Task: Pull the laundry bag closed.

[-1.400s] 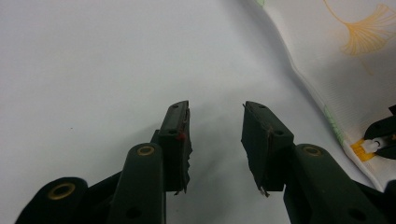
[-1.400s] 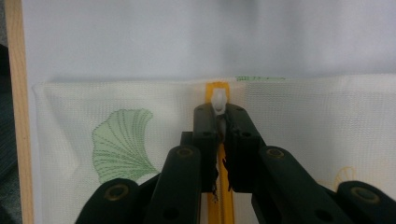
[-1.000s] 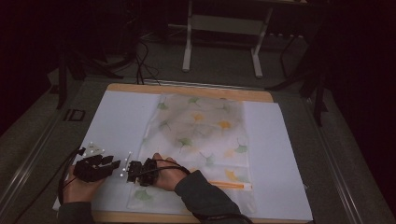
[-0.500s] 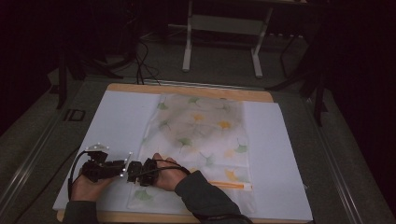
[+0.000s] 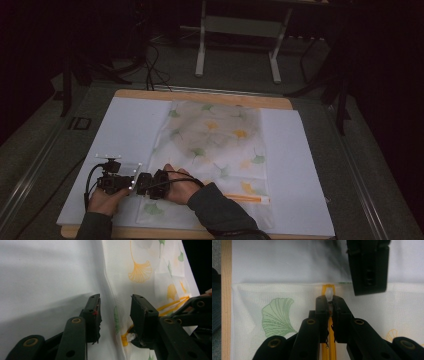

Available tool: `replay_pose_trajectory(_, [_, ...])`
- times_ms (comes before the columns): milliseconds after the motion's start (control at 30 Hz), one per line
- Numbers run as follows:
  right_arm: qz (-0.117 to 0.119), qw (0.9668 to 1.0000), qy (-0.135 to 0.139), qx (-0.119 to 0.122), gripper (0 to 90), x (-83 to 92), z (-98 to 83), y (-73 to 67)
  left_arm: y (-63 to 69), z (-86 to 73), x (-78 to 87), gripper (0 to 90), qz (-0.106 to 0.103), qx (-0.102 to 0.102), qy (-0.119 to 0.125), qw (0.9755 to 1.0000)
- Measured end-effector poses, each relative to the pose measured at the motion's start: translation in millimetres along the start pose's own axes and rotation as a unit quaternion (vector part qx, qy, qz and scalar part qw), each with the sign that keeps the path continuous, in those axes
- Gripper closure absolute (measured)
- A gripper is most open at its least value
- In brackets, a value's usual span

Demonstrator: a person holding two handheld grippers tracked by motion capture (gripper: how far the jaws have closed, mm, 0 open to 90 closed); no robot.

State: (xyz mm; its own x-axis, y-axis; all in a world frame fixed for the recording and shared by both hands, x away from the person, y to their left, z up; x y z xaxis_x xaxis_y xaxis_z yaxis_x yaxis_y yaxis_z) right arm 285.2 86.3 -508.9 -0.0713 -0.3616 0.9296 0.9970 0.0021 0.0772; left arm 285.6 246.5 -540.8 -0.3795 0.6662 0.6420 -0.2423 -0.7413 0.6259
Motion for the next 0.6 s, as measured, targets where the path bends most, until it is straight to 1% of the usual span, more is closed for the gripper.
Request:
replay_pose_trajectory(33, [0.000, 1.0000, 0.000, 0.000, 84.1, 0.0, 0.0, 0.0, 0.0, 0.0, 0.0, 62.0, 0.000, 0.000, 0.000, 1.0000])
replay_pose_trajectory(67, [-0.001, 1.0000, 0.001, 0.001, 84.2, 0.6, 0.2, -0.3, -1.2, -0.3, -2.9, 62.8, 0.003, 0.009, -0.002, 1.0000])
replay_pose_trajectory(100, [-0.001, 1.0000, 0.001, 0.001, 84.2, 0.6, 0.2, -0.3, -1.2, -0.3, -2.9, 63.8, 0.003, 0.009, -0.002, 1.0000])
replay_pose_trajectory(133, [-0.001, 1.0000, 0.002, 0.000, 84.2, 1.4, 0.3, -0.7, -1.8, -1.0, -5.6, 64.9, -0.001, 0.012, -0.007, 0.9999])
replay_pose_trajectory(167, [-0.001, 1.0000, 0.002, 0.000, 84.2, 1.4, 0.3, -0.7, -1.8, -1.0, -5.6, 65.7, -0.001, 0.012, -0.007, 0.9999])
replay_pose_trajectory(200, [-0.001, 1.0000, 0.002, 0.001, 84.1, 2.1, 0.5, -0.8, -1.1, -1.2, -8.1, 66.9, -0.006, 0.009, -0.012, 0.9999])
replay_pose_trajectory(367, [-0.001, 1.0000, 0.005, 0.005, 84.1, 2.6, 0.6, -0.7, 0.0, -1.5, -11.8, 72.9, -0.009, 0.012, -0.016, 0.9998])
replay_pose_trajectory(400, [-0.002, 1.0000, 0.005, 0.005, 84.1, 2.6, 0.5, -0.8, -0.1, -2.0, -12.5, 75.9, -0.013, 0.015, -0.017, 0.9997])
replay_pose_trajectory(433, [-0.002, 1.0000, 0.005, 0.005, 84.1, 2.6, 0.5, -0.8, -0.1, -2.0, -12.5, 77.7, -0.013, 0.015, -0.017, 0.9997])
replay_pose_trajectory(467, [-0.002, 1.0000, 0.004, 0.005, 84.1, 2.4, 0.2, -1.0, 0.2, -2.4, -12.9, 80.0, -0.019, 0.018, -0.017, 0.9995])
replay_pose_trajectory(500, [-0.002, 1.0000, 0.004, 0.005, 84.1, 2.4, 0.2, -1.0, 0.2, -2.4, -12.9, 81.8, -0.019, 0.018, -0.017, 0.9995])
replay_pose_trajectory(600, [-0.002, 1.0000, 0.005, 0.006, 84.2, 2.5, 0.2, -0.9, -0.1, -2.6, -13.1, 83.3, -0.027, 0.023, -0.021, 0.9992])
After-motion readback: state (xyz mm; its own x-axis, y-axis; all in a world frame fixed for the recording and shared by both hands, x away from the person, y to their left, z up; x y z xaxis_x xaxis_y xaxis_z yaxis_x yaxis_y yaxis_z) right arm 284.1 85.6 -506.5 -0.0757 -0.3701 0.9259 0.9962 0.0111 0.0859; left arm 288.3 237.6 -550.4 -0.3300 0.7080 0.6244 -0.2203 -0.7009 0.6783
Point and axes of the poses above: each handheld gripper's, and its own axes: x roughly backward along the jaws, z roughly out of its top, y roughly to its right, the point moved 1 cm from there along -x, roughly forward along the jaws, and after that the axes turned 3 degrees about z, right-handed, at the moved point
